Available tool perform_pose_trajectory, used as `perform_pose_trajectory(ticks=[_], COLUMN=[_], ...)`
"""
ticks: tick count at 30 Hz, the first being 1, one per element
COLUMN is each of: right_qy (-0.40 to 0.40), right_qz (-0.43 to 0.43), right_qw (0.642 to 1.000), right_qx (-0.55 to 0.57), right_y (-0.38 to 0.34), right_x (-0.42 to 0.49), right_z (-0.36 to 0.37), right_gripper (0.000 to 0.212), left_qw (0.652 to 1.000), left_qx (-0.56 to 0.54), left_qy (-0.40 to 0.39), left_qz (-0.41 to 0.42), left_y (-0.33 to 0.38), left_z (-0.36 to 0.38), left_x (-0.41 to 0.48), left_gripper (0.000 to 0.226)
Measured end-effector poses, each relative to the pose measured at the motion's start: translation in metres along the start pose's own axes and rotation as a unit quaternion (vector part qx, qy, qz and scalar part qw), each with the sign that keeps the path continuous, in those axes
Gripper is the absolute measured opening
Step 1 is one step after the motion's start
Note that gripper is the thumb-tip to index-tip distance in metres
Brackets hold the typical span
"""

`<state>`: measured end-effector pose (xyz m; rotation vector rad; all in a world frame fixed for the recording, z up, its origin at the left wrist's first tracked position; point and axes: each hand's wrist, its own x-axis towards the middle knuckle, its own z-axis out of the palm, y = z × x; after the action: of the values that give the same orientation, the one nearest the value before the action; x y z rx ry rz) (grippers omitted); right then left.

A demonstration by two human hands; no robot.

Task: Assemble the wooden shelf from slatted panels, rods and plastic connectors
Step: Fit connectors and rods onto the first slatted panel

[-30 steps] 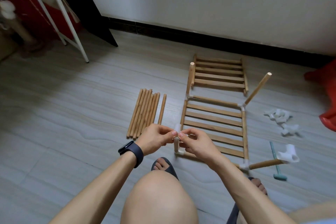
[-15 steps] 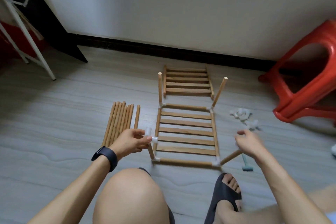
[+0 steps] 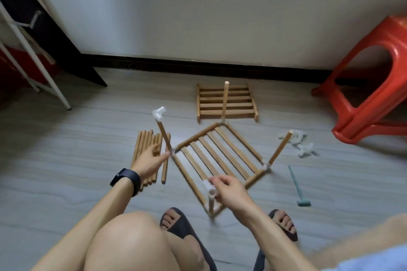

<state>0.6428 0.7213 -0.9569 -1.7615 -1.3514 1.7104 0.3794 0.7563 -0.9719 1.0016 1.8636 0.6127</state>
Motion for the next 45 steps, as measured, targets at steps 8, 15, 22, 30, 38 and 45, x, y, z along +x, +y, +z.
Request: perform_pose_trajectory(ticks=[8, 15, 22, 30, 38, 45], right_qy=[-0.135, 0.256, 0.236, 0.254, 0.109, -0.046], right_qz=[-0.057, -0.106, -0.008, -0.012, 0.004, 0.015], right_qw=[0.987, 0.915, 0.95, 0.964, 0.974, 0.895], right_qx=[-0.064, -0.292, -0.202, -0.08, -0.198, -0.443], right_y=[-0.054, -0.039, 0.011, 0.05, 0.035, -0.02], right_x=[0.014, 0.048, 0.055, 0.042, 0.066, 0.094], right_z=[0.045, -0.086, -0.141, -0.114, -0.141, -0.208], right_gripper=[0.05, 0.045, 0.03, 0.028, 0.031, 0.053], left_qw=[0.991, 0.994, 1.0, 0.999, 0.997, 0.957], left_qx=[-0.05, -0.068, -0.011, -0.009, 0.071, 0.285], left_qy=[-0.117, -0.079, -0.018, 0.037, 0.031, -0.028], left_qz=[-0.041, -0.024, 0.007, 0.025, -0.009, 0.052], left_y=[-0.008, -0.016, -0.01, 0.002, 0.023, 0.102], left_z=[0.017, 0.03, 0.05, 0.049, 0.039, 0.021], left_x=[-0.05, -0.044, -0.04, -0.017, -0.021, 0.005], left_gripper=[0.049, 0.058, 0.052, 0.039, 0.038, 0.054])
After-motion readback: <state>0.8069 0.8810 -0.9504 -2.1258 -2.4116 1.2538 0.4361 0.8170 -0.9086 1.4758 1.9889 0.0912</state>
